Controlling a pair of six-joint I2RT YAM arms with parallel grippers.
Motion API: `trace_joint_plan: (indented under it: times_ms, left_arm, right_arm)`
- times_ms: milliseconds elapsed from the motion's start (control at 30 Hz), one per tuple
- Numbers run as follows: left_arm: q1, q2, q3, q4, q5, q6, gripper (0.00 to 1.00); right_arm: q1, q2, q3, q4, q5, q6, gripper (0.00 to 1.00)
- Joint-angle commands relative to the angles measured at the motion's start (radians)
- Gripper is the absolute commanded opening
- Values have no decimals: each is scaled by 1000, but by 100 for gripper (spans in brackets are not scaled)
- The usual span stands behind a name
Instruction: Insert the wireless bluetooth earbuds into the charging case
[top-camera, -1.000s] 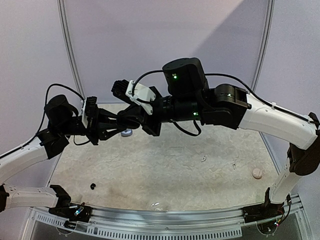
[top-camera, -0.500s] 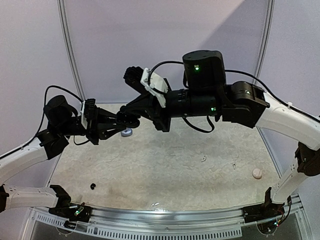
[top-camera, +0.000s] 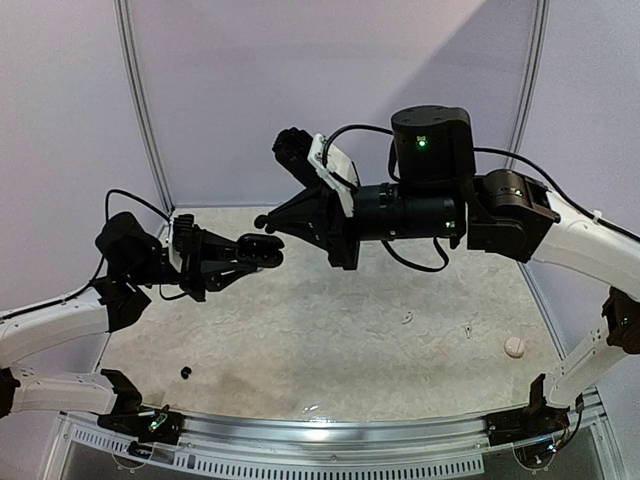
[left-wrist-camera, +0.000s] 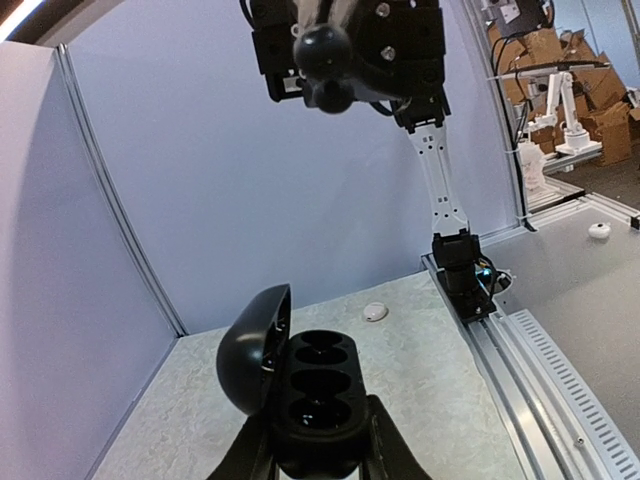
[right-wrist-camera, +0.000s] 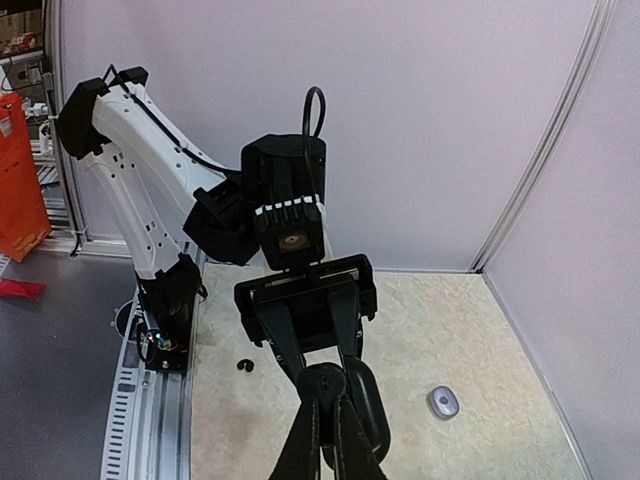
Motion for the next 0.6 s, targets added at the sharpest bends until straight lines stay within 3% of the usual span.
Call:
trace_joint_plan:
  times_ms: [0,367,567]
  left_arm:
    - [-16,9,-33,94,32,-8,0]
    - [-18,23,-32,129,50,-27,0]
    - [-16,31,-27,119,84,57,0]
  right_arm:
    - [4,-4,-15,-21,13,36,0]
    - [5,9,-15,-125,51,-8,0]
    - [4,8,-21,-123,54,-30,0]
